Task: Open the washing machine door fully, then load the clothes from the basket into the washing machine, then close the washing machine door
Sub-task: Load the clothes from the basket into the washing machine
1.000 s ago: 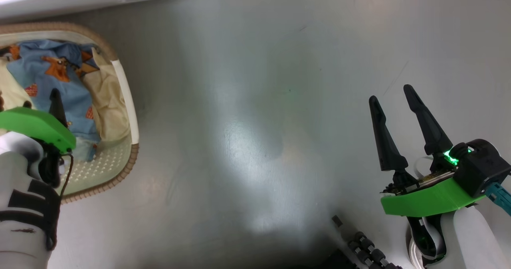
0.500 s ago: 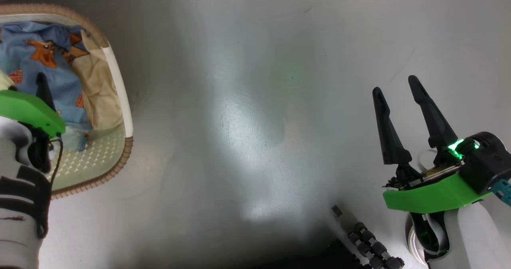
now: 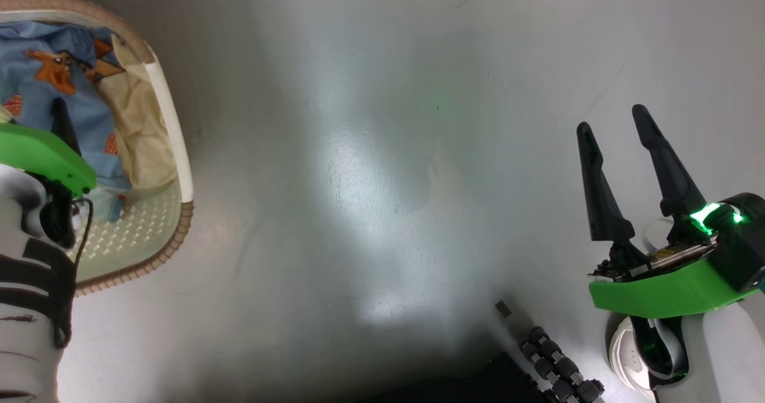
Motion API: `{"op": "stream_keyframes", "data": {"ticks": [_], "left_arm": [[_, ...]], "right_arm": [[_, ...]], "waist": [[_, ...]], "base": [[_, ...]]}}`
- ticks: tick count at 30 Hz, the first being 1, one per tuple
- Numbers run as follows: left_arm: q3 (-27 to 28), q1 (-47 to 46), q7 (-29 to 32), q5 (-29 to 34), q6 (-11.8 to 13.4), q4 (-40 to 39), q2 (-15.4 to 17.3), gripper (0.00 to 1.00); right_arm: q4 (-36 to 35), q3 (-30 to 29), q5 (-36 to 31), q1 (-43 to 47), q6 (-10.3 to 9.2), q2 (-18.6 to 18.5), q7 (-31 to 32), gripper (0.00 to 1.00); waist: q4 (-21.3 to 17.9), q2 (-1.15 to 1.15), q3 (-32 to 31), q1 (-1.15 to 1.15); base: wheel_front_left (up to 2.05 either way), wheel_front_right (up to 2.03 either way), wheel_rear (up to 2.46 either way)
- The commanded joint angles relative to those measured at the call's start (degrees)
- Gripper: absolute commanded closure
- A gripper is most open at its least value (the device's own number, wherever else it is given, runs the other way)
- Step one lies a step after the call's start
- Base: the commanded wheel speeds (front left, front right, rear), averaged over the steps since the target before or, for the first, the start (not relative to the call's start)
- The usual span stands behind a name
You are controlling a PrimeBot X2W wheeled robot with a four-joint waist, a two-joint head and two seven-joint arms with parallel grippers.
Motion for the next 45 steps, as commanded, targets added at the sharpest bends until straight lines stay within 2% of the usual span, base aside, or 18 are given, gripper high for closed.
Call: {"op": "stream_keyframes", "data": {"ticks": [1, 24, 26, 29, 31, 35, 36, 37, 38, 45], "left_arm": [[0.37, 1.32, -0.06, -0.12, 0.46, -0.09, 2.16, 0.0], [-1.41, -1.33, -1.15, -0.31, 1.71, -0.02, 1.85, 0.01], [-1.62, -1.19, -1.18, -0.29, 1.83, -0.02, 1.78, 0.11], [-2.0, -0.85, -0.92, -0.21, 2.01, -0.02, 1.73, 0.15], [-2.15, -0.9, -0.89, -0.28, 2.14, -0.02, 1.56, 0.25], [-2.53, -1.06, -1.29, -0.4, 2.3, -0.02, 1.05, 0.7], [-2.62, -1.07, -1.4, -0.41, 2.28, -0.02, 0.98, 0.92], [-2.67, -1.09, -1.51, -0.46, 2.3, -0.02, 0.91, 0.97], [-2.68, -1.11, -1.6, -0.56, 2.28, -0.02, 0.8, 1.0], [-1.57, -0.69, -4.34, -2.25, 1.28, -0.02, -0.02, 1.0]], "right_arm": [[-1.56, 0.69, 0.28, 3.05, 0.09, -0.77, -0.27, 0.0], [-4.85, -1.7, 0.51, 5.3, 0.09, -2.05, -0.27, 0.0], [-5.02, -1.86, 0.55, 5.5, 0.09, -2.18, -0.27, 0.0], [-5.24, -2.25, 0.64, 5.91, 0.09, -2.31, -0.27, 0.0], [-5.39, -2.58, 0.66, 6.32, 0.09, -2.52, -0.27, 0.0], [-5.77, -3.2, 0.74, 7.23, 0.09, -2.91, -0.27, 0.0], [-5.79, -3.26, 0.79, 7.3, 0.09, -2.99, -0.27, 0.0], [-5.8, -3.33, 0.83, 7.32, 0.09, -3.05, -0.27, 0.0], [-5.8, -3.42, 0.84, 7.27, 0.09, -3.06, -0.27, 0.0], [-5.59, -3.45, 1.02, 5.5, 0.09, -2.66, -0.27, 0.0]], "waist": [[-0.09, 0.0, 0.27, 0.0], [0.5, 0.0, 3.04, 0.0], [0.54, 0.0, 3.03, 0.0], [0.44, 0.0, 2.92, 0.0], [0.51, 0.0, 2.84, 0.0], [0.62, 0.0, 2.77, 0.0], [0.63, 0.0, 2.75, 0.0], [0.67, 0.0, 2.74, 0.0], [0.72, 0.0, 2.76, 0.0], [1.79, 0.0, 2.5, 0.0]], "base": [[0.0, 0.0, 0.0], [0.0, 0.0, 0.0], [0.0, 0.0, 0.0], [0.0, 0.0, 0.0], [0.0, 0.0, 0.0], [0.0, 0.0, 0.0], [0.0, 0.0, 0.0], [0.0, 0.0, 0.0], [0.0, 0.0, 0.0], [0.0, 0.0, 0.0]]}}
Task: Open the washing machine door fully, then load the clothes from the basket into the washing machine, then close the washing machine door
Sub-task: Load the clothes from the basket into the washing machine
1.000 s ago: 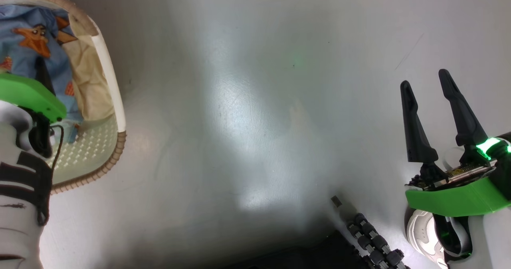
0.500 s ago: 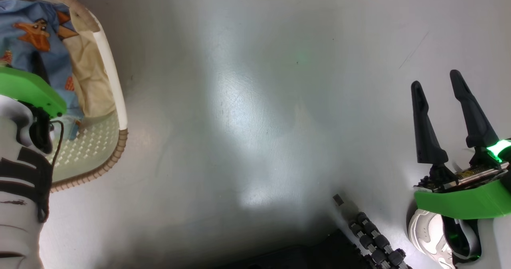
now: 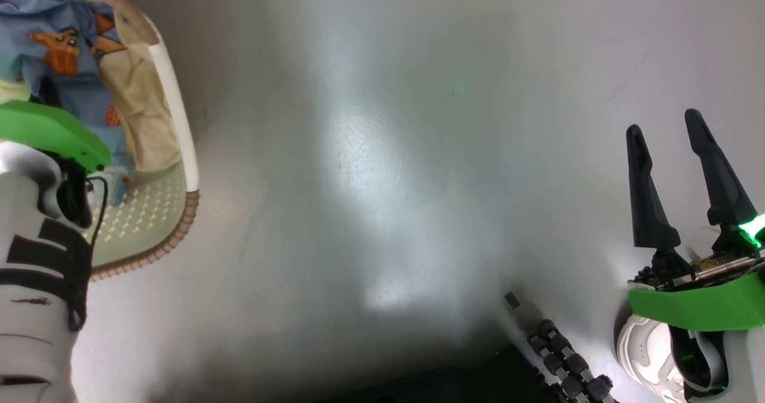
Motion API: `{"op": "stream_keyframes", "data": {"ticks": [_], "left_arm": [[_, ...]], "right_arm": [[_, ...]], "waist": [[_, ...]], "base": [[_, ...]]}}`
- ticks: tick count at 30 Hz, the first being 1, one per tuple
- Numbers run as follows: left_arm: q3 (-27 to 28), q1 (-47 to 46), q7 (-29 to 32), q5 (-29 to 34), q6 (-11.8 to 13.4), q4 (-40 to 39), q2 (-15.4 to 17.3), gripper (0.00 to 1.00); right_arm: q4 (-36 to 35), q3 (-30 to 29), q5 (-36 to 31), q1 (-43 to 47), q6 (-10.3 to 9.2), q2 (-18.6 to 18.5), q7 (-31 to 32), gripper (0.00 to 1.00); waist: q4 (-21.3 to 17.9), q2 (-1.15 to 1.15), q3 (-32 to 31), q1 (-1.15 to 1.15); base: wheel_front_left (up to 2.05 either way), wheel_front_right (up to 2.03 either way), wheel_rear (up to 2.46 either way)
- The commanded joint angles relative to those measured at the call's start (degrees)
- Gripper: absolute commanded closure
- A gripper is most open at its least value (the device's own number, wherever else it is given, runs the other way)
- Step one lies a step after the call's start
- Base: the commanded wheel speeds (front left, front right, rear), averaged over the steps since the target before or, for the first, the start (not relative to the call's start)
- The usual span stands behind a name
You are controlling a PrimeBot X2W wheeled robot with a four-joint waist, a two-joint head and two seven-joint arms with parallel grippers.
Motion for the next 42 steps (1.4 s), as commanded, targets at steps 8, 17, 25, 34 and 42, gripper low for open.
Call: {"op": "stream_keyframes", "data": {"ticks": [8, 17, 25, 34, 42], "left_arm": [[2.74, 7.41, -2.73, -0.42, -1.83, -6.28, 0.57, 1.0], [8.79, 19.78, -2.76, 4.75, -2.59, -24.26, -4.02, 1.0], [14.72, 30.36, -2.77, 9.69, -3.94, -34.94, -7.55, 1.0], [16.11, 41.62, -2.77, 9.24, -5.16, -44.59, -8.63, 1.0], [12.34, 52.03, -2.77, 5.72, -2.18, -55.48, -8.65, 1.0]], "right_arm": [[0.17, 0.7, 0.58, 0.81, 0.09, 0.09, -0.27, 0.0], [1.85, 0.89, 0.61, 0.43, 0.09, 0.33, -0.27, 0.0], [4.36, 1.95, 0.28, 1.11, 0.09, 0.5, -0.27, 0.0], [6.92, 3.13, -0.16, 3.67, 0.09, 1.26, -0.27, 0.0], [8.68, 3.76, -0.64, 7.64, 0.09, 1.5, -0.27, 0.0]], "waist": [[2.72, 0.0, -4.22, 0.0], [5.53, 0.0, -11.57, 0.0], [6.73, 0.0, -20.43, 0.0], [8.0, 0.0, -31.83, 0.0], [9.69, 0.0, -41.07, 0.0]], "base": [[0.0, 0.0, 0.0], [0.0, 0.0, 0.0], [0.0, 0.0, 0.0], [0.0, 0.0, 0.0], [0.0, 0.0, 0.0]]}}
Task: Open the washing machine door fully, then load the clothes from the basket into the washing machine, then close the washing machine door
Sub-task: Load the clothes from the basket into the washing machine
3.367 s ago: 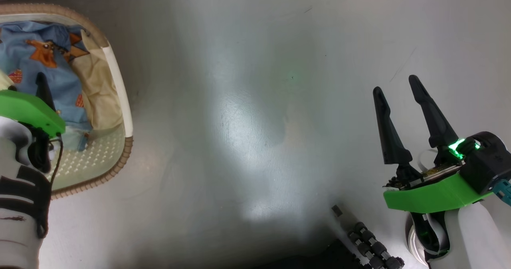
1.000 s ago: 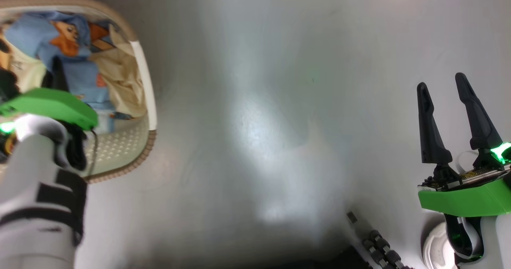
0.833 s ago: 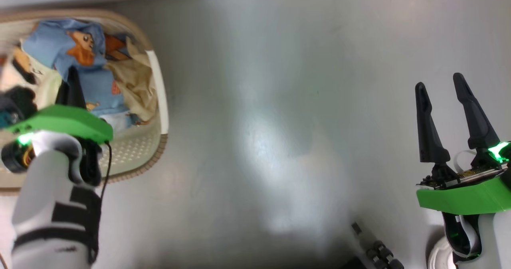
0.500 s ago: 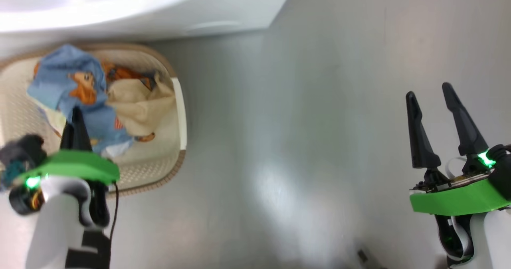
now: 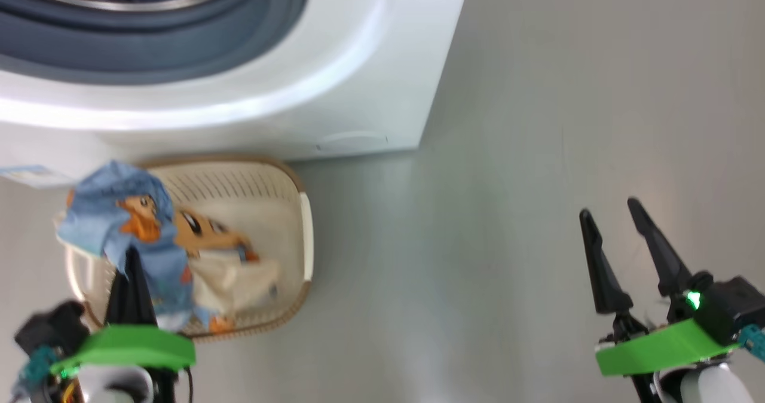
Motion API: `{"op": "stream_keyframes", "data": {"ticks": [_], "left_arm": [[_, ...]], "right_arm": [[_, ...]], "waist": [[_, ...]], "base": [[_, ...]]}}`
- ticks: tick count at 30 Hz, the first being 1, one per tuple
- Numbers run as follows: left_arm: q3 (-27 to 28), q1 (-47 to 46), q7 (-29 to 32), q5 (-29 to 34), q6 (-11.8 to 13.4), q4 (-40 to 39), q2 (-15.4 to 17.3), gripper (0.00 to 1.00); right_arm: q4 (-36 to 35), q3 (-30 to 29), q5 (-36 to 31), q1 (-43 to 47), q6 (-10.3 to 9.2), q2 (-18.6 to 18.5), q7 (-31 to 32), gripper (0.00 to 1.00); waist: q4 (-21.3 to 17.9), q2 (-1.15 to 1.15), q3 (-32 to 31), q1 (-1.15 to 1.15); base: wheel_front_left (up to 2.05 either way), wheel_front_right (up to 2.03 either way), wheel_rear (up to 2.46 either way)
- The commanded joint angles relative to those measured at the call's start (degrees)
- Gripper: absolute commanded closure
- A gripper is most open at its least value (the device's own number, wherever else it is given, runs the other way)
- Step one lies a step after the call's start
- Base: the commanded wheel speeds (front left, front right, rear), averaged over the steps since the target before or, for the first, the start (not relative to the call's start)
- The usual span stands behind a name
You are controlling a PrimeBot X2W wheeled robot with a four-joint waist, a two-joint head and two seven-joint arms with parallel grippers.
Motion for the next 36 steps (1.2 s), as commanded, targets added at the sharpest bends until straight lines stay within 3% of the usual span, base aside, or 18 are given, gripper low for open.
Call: {"op": "stream_keyframes", "data": {"ticks": [1, 17, 36], "left_arm": [[0.71, 3.45, -0.37, -0.68, 1.1, -3.6, 1.28, 1.0], [-3.71, 19.25, -0.37, 1.65, 7.15, -17.1, 1.27, 1.0], [-7.05, 25.16, -0.37, 6.04, 9.18, -31.69, 1.27, 1.0]], "right_arm": [[-0.76, 1.51, -0.75, 2.15, 0.09, -0.33, -0.27, 0.0], [0.12, 2.41, -2.16, 10.67, 0.09, 0.16, -0.27, 0.0], [-0.44, 2.29, -2.64, 12.4, 0.09, 1.07, -0.27, 0.0]], "waist": [[2.31, 0.0, -8.52, 0.0], [4.2, 0.0, -22.02, 0.0], [4.94, 0.0, -24.55, 0.0]], "base": [[0.0, 0.0, 0.0], [0.0, 0.0, 0.0], [0.0, 0.0, 0.0]]}}
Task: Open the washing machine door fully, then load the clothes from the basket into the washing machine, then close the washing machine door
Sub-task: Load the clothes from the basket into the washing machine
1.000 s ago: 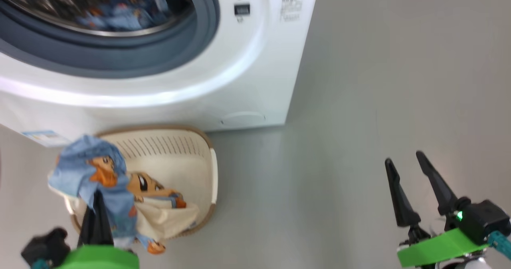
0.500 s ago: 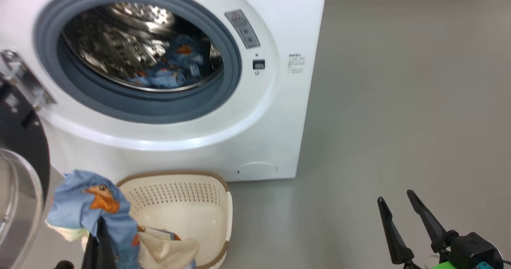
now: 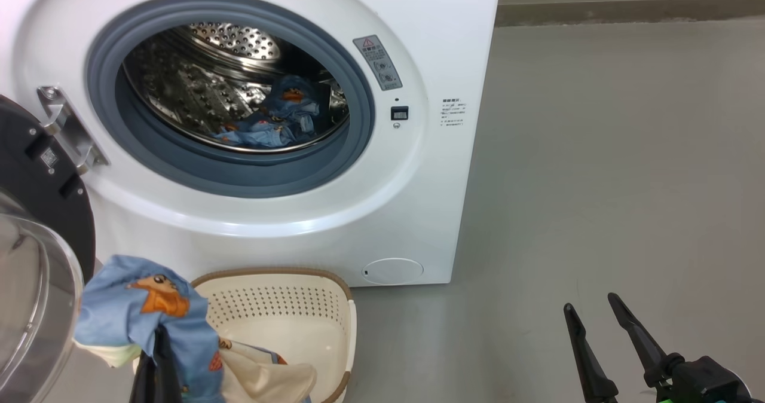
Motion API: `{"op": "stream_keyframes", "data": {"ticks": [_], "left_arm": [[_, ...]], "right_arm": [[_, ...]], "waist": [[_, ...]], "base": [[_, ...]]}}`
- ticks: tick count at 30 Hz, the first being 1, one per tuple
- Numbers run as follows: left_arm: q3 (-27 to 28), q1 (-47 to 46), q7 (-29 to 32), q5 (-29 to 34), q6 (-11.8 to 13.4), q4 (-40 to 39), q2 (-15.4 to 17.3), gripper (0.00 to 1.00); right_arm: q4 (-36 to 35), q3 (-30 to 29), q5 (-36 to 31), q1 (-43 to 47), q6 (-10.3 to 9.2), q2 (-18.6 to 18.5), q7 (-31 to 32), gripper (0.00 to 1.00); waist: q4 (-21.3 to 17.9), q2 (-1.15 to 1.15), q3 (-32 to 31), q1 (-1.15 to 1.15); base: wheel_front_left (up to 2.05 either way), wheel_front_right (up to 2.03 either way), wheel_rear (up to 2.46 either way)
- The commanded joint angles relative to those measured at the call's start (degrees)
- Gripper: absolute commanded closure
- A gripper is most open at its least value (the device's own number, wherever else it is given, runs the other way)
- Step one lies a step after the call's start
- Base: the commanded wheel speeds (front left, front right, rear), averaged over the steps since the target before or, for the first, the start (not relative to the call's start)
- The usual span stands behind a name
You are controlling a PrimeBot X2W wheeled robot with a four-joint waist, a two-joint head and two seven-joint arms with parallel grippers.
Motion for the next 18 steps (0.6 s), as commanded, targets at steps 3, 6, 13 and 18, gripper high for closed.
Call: {"op": "stream_keyframes", "data": {"ticks": [3, 6, 13, 18], "left_arm": [[1.14, -0.54, -0.37, 0.51, 0.95, -3.29, 0.52, 1.0], [0.09, -0.8, -0.37, 0.56, 0.97, -4.21, 0.52, 1.0], [-0.19, -4.42, -0.37, 0.18, -0.37, -2.06, 0.52, 1.0], [0.77, -8.41, -0.37, 0.2, -0.97, -0.89, 0.52, 1.0]], "right_arm": [[-1.75, 1.22, -0.09, -0.55, 0.09, -0.65, -0.27, 0.0], [-1.83, 1.57, -0.02, -1.15, 0.09, -0.76, -0.27, 0.0], [-1.84, 2.46, 0.24, -3.37, 0.09, -0.28, -0.27, 0.0], [-1.96, 2.78, 0.39, -4.95, 0.09, 0.25, -0.27, 0.0]], "waist": [[-0.09, 0.0, 0.51, 0.0], [-0.64, 0.0, 1.39, 0.0], [-3.13, 0.0, 4.1, 0.0], [-5.37, 0.0, 6.36, 0.0]], "base": [[0.0, 0.0, 0.0], [0.0, 0.0, 0.0], [0.0, 0.0, 0.0], [0.0, 0.0, 0.0]]}}
